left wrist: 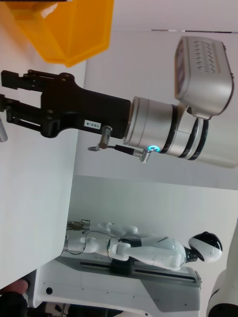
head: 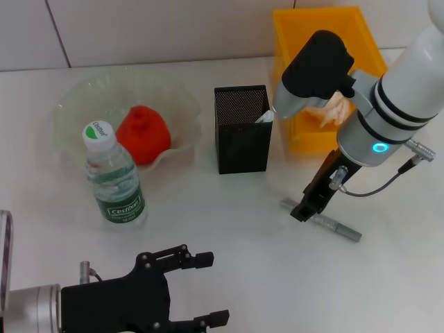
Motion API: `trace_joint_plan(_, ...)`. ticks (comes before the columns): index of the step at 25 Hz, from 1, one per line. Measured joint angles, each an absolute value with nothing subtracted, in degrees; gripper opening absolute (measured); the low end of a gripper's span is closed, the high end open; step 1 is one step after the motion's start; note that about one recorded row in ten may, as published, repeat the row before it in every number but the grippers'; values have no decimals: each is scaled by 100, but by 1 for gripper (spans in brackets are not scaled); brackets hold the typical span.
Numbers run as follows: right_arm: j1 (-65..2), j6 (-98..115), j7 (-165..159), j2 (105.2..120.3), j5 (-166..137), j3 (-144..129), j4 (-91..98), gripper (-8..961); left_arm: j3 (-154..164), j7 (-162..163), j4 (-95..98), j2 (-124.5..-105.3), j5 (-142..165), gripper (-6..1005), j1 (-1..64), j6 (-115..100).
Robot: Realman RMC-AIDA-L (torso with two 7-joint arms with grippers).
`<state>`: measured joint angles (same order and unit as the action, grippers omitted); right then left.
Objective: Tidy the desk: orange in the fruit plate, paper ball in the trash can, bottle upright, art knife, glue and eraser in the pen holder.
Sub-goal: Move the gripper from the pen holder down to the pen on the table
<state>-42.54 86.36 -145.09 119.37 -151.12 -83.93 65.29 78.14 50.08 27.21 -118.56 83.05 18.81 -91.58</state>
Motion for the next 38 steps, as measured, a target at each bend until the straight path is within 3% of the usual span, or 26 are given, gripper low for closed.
trace_joint_plan(3, -4329, 8528, -14516, 11942, -15112, -8411, 6313, 478, 7813, 4996, 2713, -11856, 8305, 787, 1881, -9158)
trace_joint_plan(38, -4581, 8270, -14521, 11943, -15227, -8481, 5697, 460, 7813, 5006, 2721, -11856, 8306, 787, 1881, -9167)
